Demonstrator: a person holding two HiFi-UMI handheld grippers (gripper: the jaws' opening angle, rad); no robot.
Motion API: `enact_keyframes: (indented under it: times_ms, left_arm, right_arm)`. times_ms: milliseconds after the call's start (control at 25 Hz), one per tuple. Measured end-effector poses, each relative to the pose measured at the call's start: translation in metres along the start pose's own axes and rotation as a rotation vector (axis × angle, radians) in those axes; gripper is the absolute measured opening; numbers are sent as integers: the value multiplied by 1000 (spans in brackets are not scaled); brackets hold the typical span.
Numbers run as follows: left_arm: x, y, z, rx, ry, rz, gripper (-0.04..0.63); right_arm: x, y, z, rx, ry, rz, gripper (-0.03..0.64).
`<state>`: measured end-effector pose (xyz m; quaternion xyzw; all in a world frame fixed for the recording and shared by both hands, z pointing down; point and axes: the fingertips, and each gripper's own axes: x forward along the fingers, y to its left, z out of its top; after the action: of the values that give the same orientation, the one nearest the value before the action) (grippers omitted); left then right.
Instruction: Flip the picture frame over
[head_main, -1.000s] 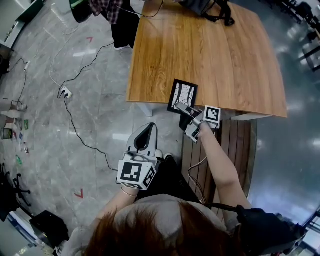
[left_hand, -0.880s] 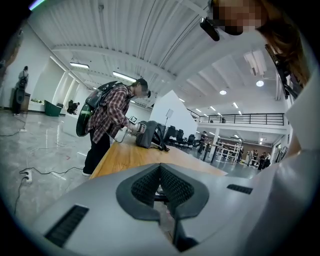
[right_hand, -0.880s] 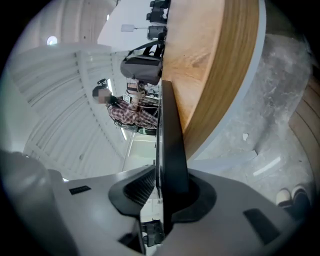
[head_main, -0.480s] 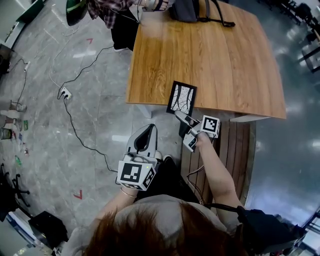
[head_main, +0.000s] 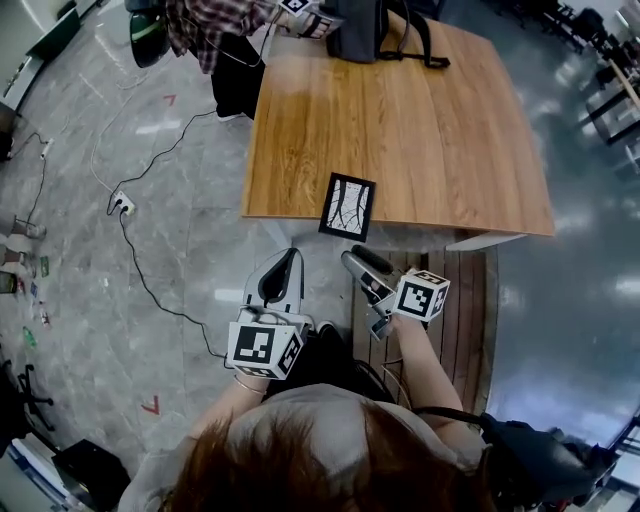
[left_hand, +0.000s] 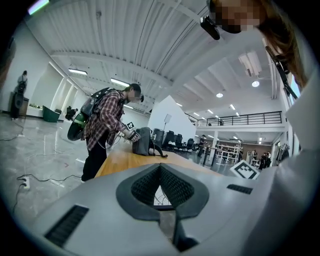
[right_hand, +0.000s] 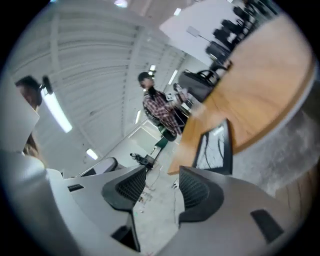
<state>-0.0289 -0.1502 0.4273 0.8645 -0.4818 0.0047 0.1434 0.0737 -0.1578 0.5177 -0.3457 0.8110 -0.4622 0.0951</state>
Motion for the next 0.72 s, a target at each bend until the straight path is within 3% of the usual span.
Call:
enact_keyframes:
  times_ms: [160,320,440,480,720]
  left_arm:
    - [6,-15,29,12,-64,-35,6]
    - [10,-32,60,24,-134,-74,6]
    - [12,-36,72,27,-163,-81,6]
    - [12,-37,73,26,-166,-81,6]
    - [13,-44,79,42,-168,-92,6]
  right_arm:
    - [-15,77,64,-410,-202,-104,218]
    - [-25,133,95,-685,-293,-182,211]
    - [-34,153,104,-872,-322,-266,68]
    - [-36,157,105,-916,-325,-296,15]
    - [-38,154,103,-857,-363,-371,15]
